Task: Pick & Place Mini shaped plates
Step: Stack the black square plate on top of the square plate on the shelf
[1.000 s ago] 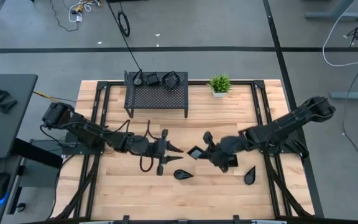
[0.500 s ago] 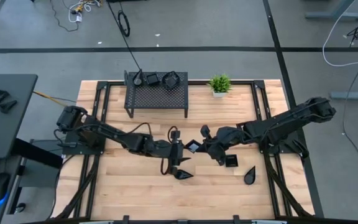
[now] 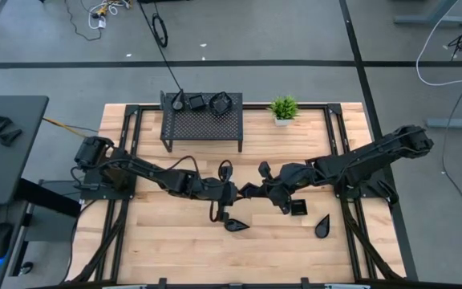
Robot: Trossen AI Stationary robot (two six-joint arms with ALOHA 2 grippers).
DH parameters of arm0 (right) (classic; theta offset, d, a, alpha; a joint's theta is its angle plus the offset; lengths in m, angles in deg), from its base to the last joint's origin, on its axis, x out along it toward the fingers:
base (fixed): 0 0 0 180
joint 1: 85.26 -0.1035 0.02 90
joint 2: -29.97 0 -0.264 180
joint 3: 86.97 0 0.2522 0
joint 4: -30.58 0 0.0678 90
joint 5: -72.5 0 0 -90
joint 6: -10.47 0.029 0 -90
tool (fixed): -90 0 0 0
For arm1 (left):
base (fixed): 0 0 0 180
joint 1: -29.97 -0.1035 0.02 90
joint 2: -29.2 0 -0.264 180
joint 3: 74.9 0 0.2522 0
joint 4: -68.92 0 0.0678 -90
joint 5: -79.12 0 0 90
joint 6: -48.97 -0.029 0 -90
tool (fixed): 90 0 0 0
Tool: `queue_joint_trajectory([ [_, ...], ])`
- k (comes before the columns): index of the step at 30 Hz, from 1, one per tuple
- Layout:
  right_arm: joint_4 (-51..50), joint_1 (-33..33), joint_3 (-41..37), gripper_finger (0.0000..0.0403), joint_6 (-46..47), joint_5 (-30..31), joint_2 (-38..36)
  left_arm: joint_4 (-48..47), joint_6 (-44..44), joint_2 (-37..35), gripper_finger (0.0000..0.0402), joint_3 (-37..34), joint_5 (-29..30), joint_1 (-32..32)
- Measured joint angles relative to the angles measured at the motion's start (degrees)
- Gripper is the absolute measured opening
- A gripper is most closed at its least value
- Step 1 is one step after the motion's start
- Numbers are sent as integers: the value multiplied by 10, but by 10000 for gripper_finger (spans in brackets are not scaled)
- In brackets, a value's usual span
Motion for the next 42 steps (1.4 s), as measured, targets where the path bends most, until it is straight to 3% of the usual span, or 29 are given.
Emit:
queue_joint_trajectory([
  [3, 1, 0, 0, 2, 1, 0, 0, 1, 0, 0, 9, 0, -2, 1],
  [7, 1, 0, 0, 14, 6, 9, -2, -1, 0, 0, 9, 0, -9, 4],
  [11, -13, -14, 0, 37, -20, 67, -40, -40, 2, -16, 5, 3, 11, 14],
  [19, -17, -5, -5, 44, 28, 82, -91, -422, 5, -89, 4, 140, 145, 0],
  [22, 2, 9, -28, 37, 28, 82, -83, -557, 5, -107, 4, 209, 159, -58],
  [26, 77, 29, -80, 26, 30, 82, -75, -656, 6, -108, 4, 283, 118, -183],
  [31, 193, 44, -129, 13, 53, 82, -77, -642, 2, -98, 4, 297, 15, -352],
  [34, 225, 50, -134, 8, 60, 82, -78, -636, -13, -90, 4, 297, 3, -423],
  [38, 236, 58, -134, 6, 59, 82, -78, -620, -13, -73, 4, 297, -5, -474],
  [42, 238, 64, -134, 9, 62, 82, -78, -616, -15, -53, 5, 297, -10, -487],
])
